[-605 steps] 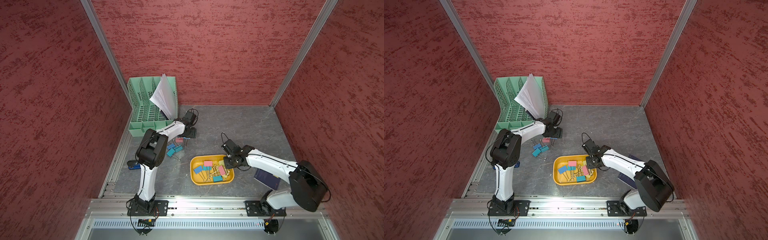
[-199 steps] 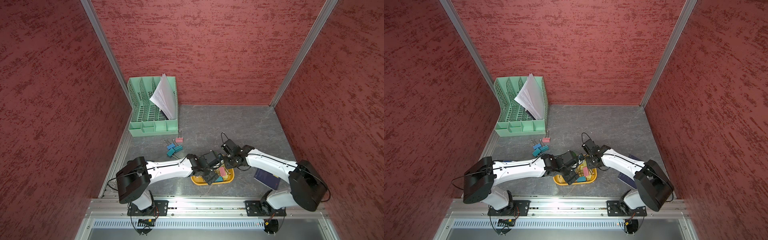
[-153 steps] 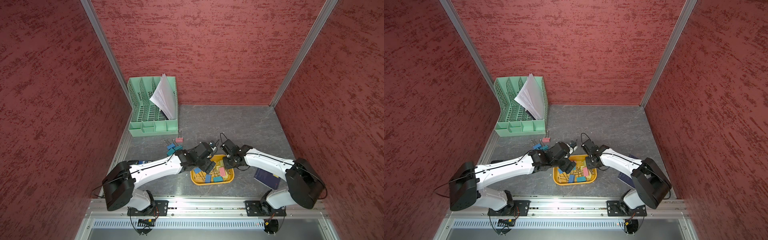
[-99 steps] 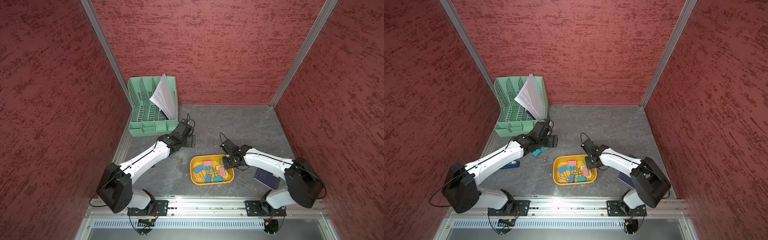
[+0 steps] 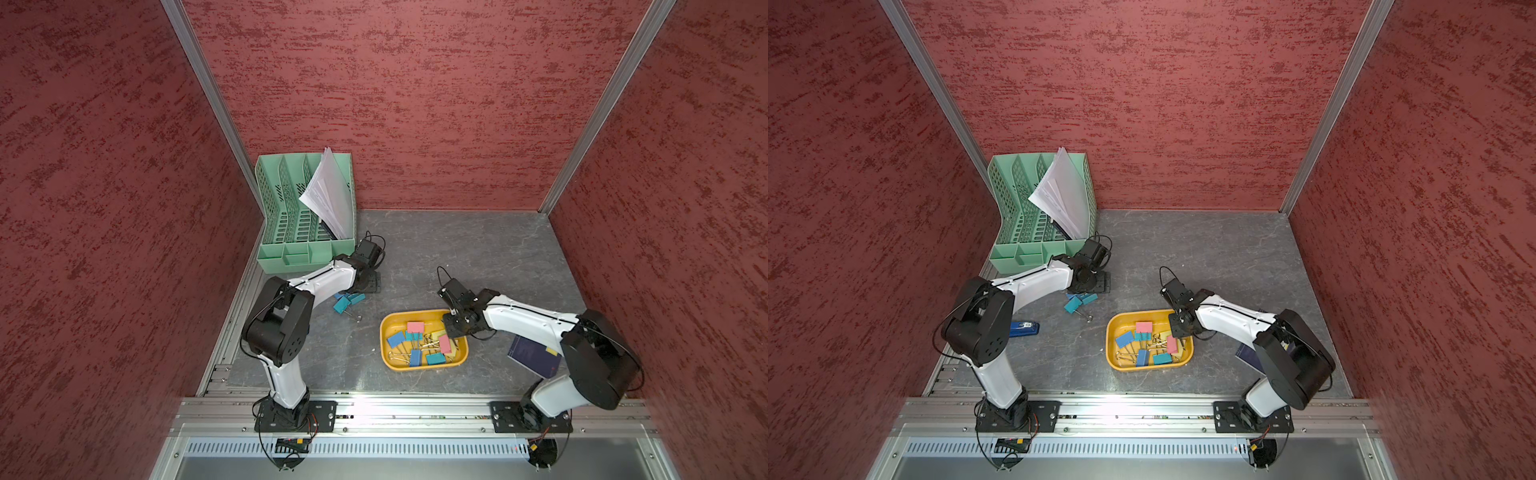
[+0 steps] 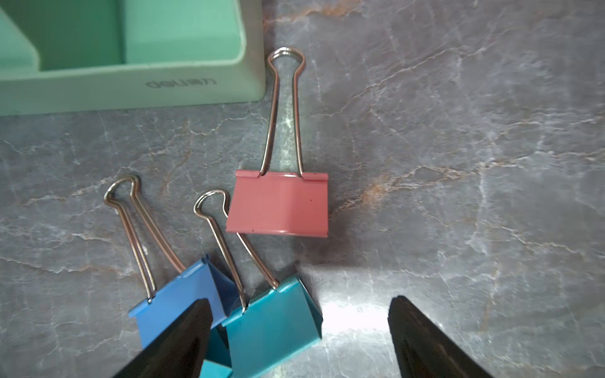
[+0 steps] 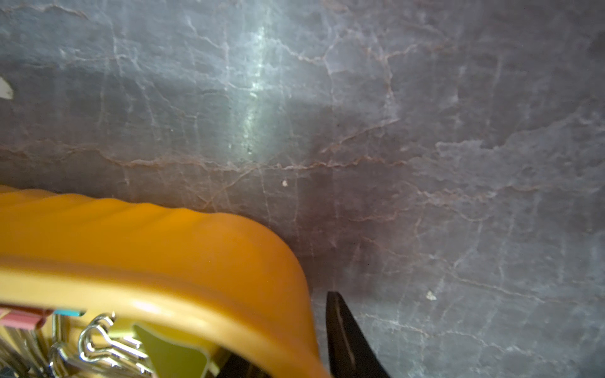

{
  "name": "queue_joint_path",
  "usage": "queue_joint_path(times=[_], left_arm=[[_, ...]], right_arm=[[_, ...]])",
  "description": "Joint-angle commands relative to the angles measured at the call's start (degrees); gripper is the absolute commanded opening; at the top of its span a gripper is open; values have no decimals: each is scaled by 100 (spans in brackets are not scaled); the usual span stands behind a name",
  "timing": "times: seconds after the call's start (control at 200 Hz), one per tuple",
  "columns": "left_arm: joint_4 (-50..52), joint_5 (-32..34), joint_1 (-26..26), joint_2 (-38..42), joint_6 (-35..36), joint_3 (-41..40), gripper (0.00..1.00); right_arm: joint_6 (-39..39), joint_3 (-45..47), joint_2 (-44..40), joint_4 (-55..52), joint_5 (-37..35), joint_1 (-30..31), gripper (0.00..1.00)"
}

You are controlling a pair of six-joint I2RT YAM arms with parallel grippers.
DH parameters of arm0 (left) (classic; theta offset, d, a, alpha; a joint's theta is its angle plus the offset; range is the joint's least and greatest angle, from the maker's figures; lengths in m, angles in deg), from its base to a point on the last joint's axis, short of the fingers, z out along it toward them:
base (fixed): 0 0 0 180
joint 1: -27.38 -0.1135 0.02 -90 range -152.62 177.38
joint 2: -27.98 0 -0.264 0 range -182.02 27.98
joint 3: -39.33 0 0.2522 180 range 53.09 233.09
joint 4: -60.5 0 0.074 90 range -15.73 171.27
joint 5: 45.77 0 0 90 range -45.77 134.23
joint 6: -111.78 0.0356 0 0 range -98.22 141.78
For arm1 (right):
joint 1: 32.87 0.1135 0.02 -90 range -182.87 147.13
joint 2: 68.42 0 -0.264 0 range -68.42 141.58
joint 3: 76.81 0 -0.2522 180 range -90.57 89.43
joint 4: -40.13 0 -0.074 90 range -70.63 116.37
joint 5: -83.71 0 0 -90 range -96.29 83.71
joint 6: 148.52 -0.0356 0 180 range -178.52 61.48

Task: Put the binder clips in the storage box
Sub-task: Pick up the binder clip at the center of the board.

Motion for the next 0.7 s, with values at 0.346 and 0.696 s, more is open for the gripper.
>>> queue_joint_path(times=[0.346, 0.696], left_arm=[[-163, 37, -220, -755, -2, 641, 87], [-256, -72, -273, -965, 69, 678, 68]], right_arm=[[45, -144, -119, 1, 111, -55, 29], [43, -74, -117, 25, 103, -55, 28]])
